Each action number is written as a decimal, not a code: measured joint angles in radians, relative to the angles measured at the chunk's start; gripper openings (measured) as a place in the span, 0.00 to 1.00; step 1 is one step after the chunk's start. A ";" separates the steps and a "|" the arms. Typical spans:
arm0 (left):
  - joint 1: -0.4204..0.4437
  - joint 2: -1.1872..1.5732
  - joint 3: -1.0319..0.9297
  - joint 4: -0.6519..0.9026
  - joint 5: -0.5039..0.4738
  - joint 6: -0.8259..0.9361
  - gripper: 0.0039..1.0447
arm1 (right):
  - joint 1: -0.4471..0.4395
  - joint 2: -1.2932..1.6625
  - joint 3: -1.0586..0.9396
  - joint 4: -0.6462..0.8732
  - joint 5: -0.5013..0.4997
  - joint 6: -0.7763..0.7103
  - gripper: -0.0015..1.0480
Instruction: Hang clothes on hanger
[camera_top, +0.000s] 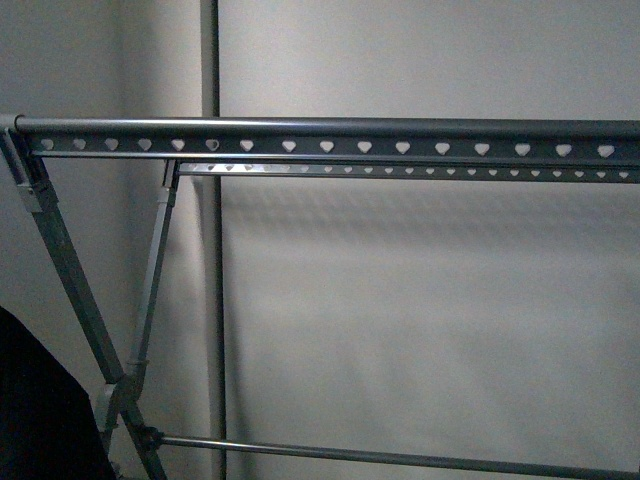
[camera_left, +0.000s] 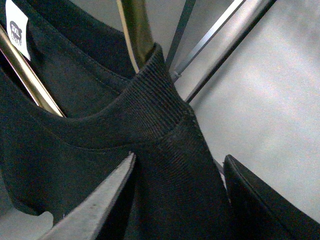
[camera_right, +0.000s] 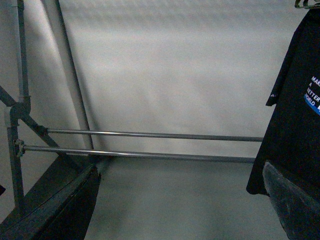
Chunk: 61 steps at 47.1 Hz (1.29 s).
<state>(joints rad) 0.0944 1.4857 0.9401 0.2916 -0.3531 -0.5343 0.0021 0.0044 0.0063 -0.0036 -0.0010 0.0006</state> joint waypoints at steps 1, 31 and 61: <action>0.000 0.000 0.000 -0.003 0.006 0.000 0.48 | 0.000 0.000 0.000 0.000 0.000 0.000 0.93; -0.040 -0.486 -0.344 -0.320 0.661 0.268 0.04 | 0.000 0.000 0.000 0.000 0.000 0.000 0.93; -0.079 -0.017 0.110 -0.802 1.376 1.855 0.04 | 0.000 0.000 0.000 0.000 0.000 0.000 0.93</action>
<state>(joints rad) 0.0151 1.4689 1.0504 -0.5106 1.0233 1.3212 0.0021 0.0044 0.0063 -0.0036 -0.0013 0.0006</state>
